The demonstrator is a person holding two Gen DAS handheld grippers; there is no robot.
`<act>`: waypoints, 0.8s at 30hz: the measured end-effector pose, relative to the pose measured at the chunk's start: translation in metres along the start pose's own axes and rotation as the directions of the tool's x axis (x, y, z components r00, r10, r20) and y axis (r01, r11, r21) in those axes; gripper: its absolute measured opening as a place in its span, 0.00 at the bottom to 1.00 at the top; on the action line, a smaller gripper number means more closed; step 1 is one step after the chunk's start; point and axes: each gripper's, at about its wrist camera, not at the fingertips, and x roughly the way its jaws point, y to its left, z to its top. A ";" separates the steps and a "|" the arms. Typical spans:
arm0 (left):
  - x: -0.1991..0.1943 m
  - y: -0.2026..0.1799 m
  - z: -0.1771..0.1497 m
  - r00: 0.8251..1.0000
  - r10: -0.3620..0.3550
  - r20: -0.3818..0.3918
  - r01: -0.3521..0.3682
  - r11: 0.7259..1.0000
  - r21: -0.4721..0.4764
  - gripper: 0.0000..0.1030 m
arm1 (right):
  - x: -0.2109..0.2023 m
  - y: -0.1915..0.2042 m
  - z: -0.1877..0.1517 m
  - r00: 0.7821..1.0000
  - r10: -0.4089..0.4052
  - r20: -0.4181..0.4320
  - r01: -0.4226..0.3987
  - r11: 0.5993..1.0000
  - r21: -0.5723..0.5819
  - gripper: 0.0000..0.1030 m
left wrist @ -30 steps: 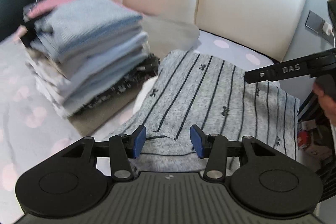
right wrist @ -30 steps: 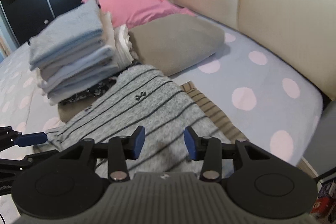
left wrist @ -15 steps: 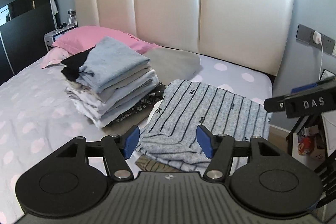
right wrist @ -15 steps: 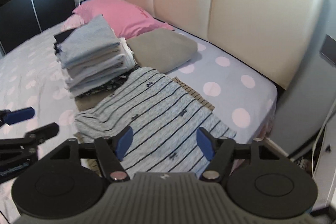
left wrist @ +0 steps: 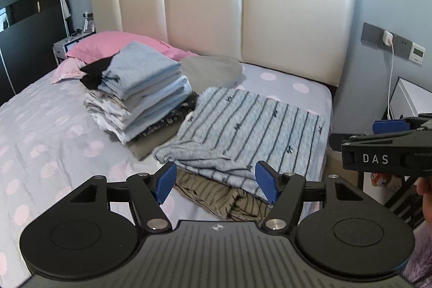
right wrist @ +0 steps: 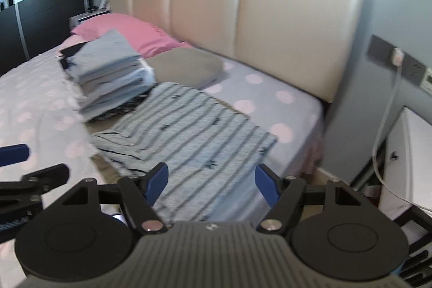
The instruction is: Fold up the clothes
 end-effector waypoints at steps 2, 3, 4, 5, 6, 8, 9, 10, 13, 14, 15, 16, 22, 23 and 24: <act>0.003 -0.003 -0.003 1.000 0.000 0.000 0.000 1.000 -0.005 0.61 | 0.002 -0.004 -0.004 1.000 -0.002 -0.006 0.002 0.999 0.037 0.71; 0.004 -0.005 -0.004 1.000 -0.002 0.002 0.002 1.000 -0.008 0.61 | 0.003 -0.006 -0.005 1.000 0.003 -0.010 -0.002 0.998 0.056 0.71; 0.006 -0.006 -0.004 1.000 -0.005 0.002 0.005 1.000 -0.008 0.61 | 0.004 -0.006 -0.006 1.000 0.002 -0.009 -0.002 0.998 0.063 0.71; 0.007 -0.008 -0.004 1.000 -0.008 0.002 0.008 1.000 -0.006 0.61 | 0.004 -0.005 -0.007 1.000 -0.001 -0.008 0.002 0.998 0.066 0.71; 0.009 -0.010 -0.004 1.000 -0.011 -0.001 0.011 1.000 -0.004 0.61 | 0.005 -0.003 -0.008 1.000 -0.016 -0.008 0.016 0.998 0.055 0.71; 0.014 -0.012 -0.005 1.000 -0.017 -0.011 0.017 1.000 -0.002 0.61 | 0.006 0.001 -0.011 0.999 -0.036 -0.012 0.036 0.999 0.032 0.71; 0.016 -0.012 -0.006 1.000 -0.018 -0.016 0.018 1.000 0.000 0.61 | 0.007 0.002 -0.012 0.999 -0.034 -0.018 0.035 0.999 0.025 0.72; 0.019 -0.012 -0.008 1.000 -0.018 -0.020 0.018 1.000 0.002 0.61 | 0.009 0.001 -0.014 0.999 -0.030 -0.029 0.031 0.999 0.024 0.72; 0.026 -0.013 -0.010 0.999 -0.010 -0.037 0.010 1.000 0.005 0.61 | 0.016 0.000 -0.016 0.997 -0.035 -0.064 0.037 0.999 0.030 0.72; 0.029 -0.013 -0.011 0.999 -0.009 -0.042 0.009 1.000 0.005 0.61 | 0.017 0.000 -0.017 0.997 -0.034 -0.072 0.037 0.999 0.034 0.72; 0.030 -0.013 -0.012 0.999 -0.005 -0.046 0.005 1.000 0.006 0.61 | 0.019 -0.001 -0.017 0.996 -0.033 -0.079 0.036 0.999 0.039 0.72; 0.032 -0.014 -0.012 0.999 0.000 -0.050 0.001 1.000 0.006 0.61 | 0.019 -0.001 -0.017 0.996 -0.032 -0.085 0.036 0.998 0.042 0.72; 0.038 -0.016 -0.011 0.998 0.001 -0.063 0.000 1.000 0.008 0.60 | 0.019 0.002 -0.017 0.996 -0.033 -0.088 0.036 0.999 0.035 0.72; 0.038 -0.016 -0.011 0.998 0.002 -0.064 -0.002 1.000 0.010 0.60 | 0.019 0.003 -0.017 0.995 -0.033 -0.089 0.037 0.999 0.033 0.72; 0.039 -0.015 -0.011 0.998 0.002 -0.067 -0.001 1.000 0.009 0.60 | 0.019 0.003 -0.017 0.995 -0.034 -0.089 0.037 0.999 0.032 0.72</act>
